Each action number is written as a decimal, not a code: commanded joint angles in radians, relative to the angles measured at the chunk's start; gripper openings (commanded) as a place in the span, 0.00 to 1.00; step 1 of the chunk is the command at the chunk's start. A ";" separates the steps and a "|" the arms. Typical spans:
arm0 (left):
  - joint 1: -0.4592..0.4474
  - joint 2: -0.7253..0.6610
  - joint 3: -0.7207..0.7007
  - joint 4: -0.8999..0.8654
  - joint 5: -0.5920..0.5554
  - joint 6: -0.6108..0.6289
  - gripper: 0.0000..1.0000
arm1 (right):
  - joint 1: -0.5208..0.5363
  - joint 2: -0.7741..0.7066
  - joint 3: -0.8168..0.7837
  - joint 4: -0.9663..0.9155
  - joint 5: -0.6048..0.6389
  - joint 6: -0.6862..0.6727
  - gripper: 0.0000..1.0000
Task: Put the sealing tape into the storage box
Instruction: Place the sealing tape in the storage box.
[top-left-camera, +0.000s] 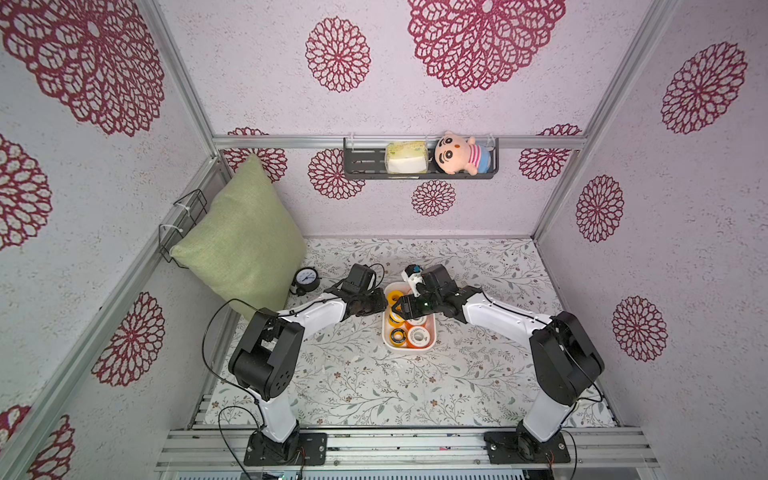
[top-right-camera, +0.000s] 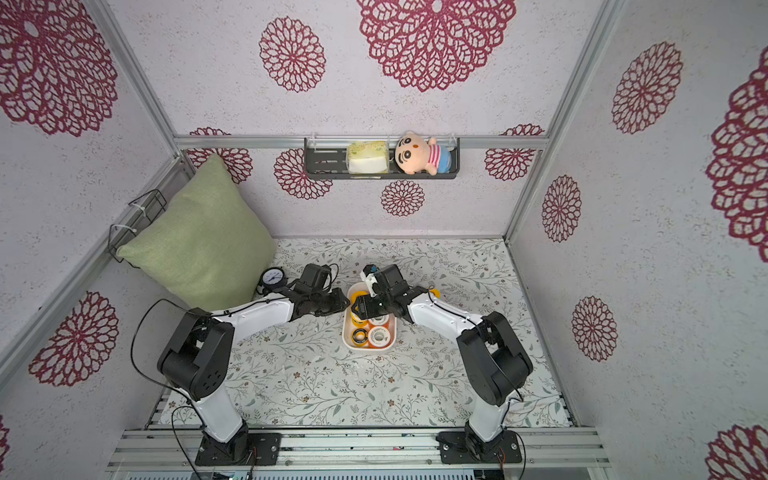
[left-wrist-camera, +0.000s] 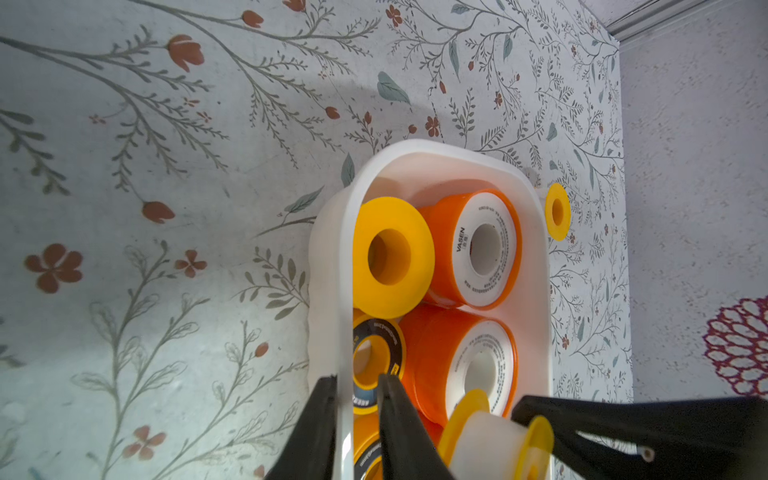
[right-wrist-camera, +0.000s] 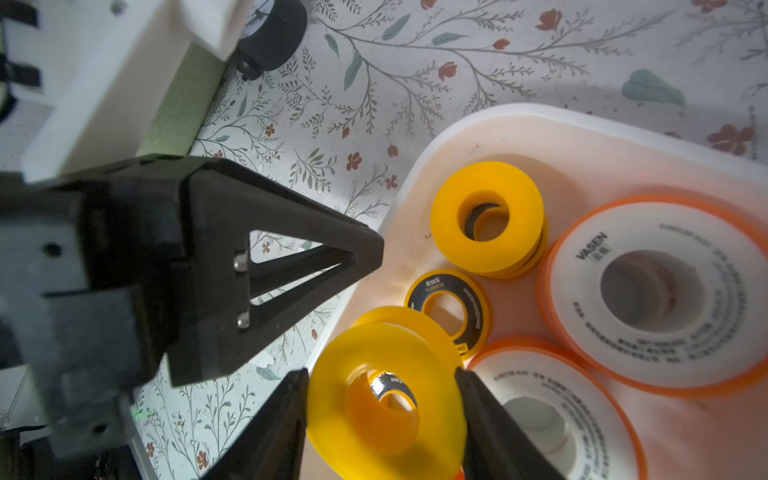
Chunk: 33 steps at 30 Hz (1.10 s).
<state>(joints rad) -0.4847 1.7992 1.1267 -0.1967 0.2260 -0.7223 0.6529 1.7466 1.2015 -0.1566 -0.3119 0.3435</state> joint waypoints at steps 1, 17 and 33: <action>-0.006 -0.016 -0.013 0.014 -0.008 0.010 0.22 | 0.011 0.017 0.051 -0.017 0.021 0.003 0.58; -0.006 -0.022 -0.018 0.011 -0.012 0.015 0.19 | 0.044 0.102 0.145 -0.102 0.109 -0.023 0.59; -0.006 -0.020 -0.016 0.003 -0.010 0.018 0.19 | 0.056 0.138 0.176 -0.143 0.139 -0.033 0.61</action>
<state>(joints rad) -0.4850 1.7992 1.1152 -0.1986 0.2192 -0.7219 0.7013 1.8793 1.3506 -0.2813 -0.2020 0.3317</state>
